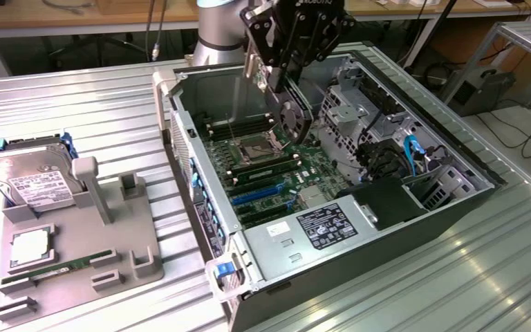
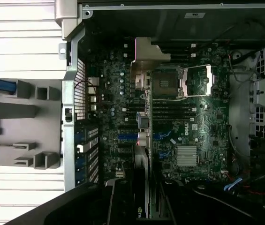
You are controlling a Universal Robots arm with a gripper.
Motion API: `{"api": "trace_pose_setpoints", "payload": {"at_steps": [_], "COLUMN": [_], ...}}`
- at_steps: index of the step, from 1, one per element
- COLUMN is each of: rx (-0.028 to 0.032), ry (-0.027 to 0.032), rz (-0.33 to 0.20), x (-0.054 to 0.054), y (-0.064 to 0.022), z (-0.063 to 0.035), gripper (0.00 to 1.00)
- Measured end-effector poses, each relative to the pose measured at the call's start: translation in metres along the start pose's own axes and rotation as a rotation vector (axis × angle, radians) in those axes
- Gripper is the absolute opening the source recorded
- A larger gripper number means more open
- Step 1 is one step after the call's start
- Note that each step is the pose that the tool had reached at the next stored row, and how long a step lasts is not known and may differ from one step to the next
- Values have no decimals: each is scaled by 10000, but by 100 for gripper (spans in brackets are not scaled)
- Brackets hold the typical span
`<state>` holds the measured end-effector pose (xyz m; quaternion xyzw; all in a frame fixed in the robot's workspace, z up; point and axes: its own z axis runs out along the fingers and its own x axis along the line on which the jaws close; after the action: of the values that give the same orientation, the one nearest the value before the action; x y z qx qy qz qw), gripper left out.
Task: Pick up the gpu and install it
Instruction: 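Pick up the gpu and move the gpu toward the slot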
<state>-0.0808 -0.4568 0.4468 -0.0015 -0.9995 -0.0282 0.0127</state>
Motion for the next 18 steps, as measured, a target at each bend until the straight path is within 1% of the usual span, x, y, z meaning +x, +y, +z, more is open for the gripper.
{"api": "trace_pose_setpoints", "payload": {"at_steps": [6, 10, 13, 18], "rx": [1, 2, 3, 3], "ry": [1, 2, 3, 4], "rz": [-11, -36, -53, -68], "x": [-109, -226, -366, -552], "y": [-3, -1, 4, 5], "z": [115, 183, 239, 338], "gripper": [26, 26, 26, 26]}}
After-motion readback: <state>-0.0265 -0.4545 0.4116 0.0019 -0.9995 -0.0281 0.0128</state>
